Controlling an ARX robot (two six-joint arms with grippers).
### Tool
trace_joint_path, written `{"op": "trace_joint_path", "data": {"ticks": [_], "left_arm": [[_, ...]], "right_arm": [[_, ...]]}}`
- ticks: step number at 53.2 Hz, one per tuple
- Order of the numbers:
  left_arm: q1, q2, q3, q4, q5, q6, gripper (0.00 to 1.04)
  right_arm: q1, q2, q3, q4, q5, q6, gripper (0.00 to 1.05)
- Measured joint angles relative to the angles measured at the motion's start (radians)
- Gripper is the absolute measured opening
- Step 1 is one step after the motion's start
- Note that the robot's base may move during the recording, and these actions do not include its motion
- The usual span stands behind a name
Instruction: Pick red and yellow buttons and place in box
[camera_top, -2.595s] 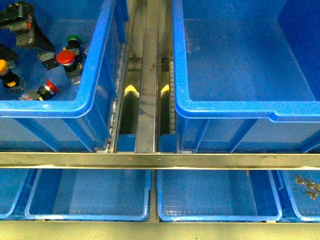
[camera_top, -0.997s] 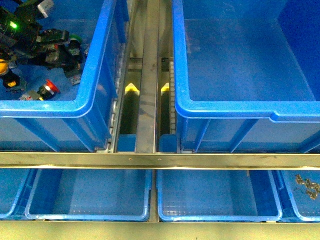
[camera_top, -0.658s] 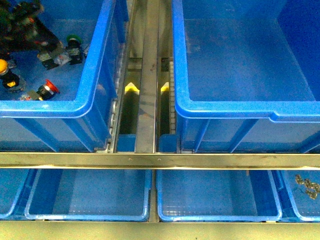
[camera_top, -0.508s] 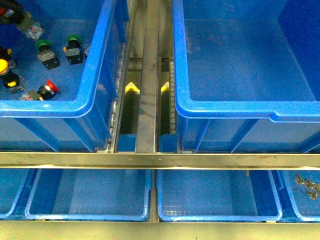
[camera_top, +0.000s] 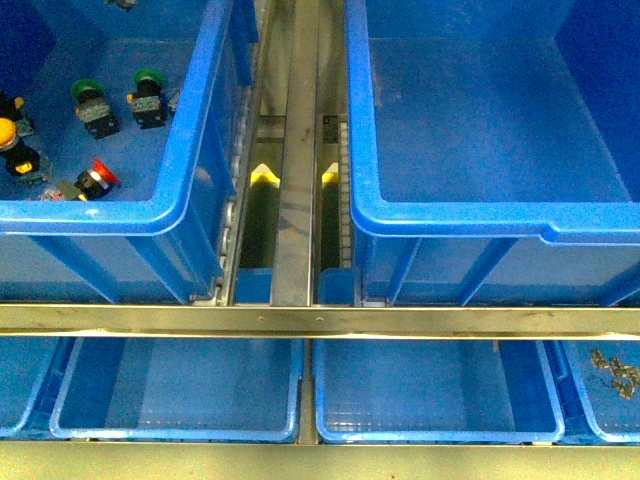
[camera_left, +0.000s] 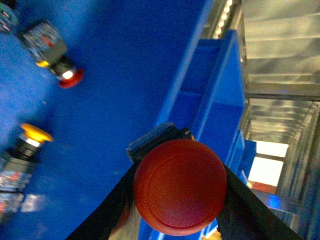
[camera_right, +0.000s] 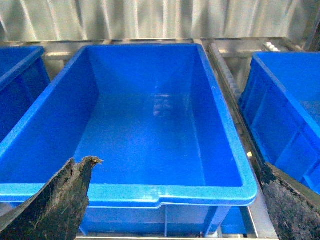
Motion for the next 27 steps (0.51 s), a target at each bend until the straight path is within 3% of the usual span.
{"op": "trace_joint_path", "data": {"ticks": [7, 27], "left_arm": [[-0.079, -0.054, -0.034, 0.067, 0.028, -0.12, 0.33], [-0.261, -0.072, -0.101, 0.156, 0.044, -0.234, 0.33]], "right_arm": [[0.0, 0.0, 0.0, 0.0, 0.0, 0.0, 0.98], [0.0, 0.0, 0.0, 0.0, 0.0, 0.0, 0.98]]}}
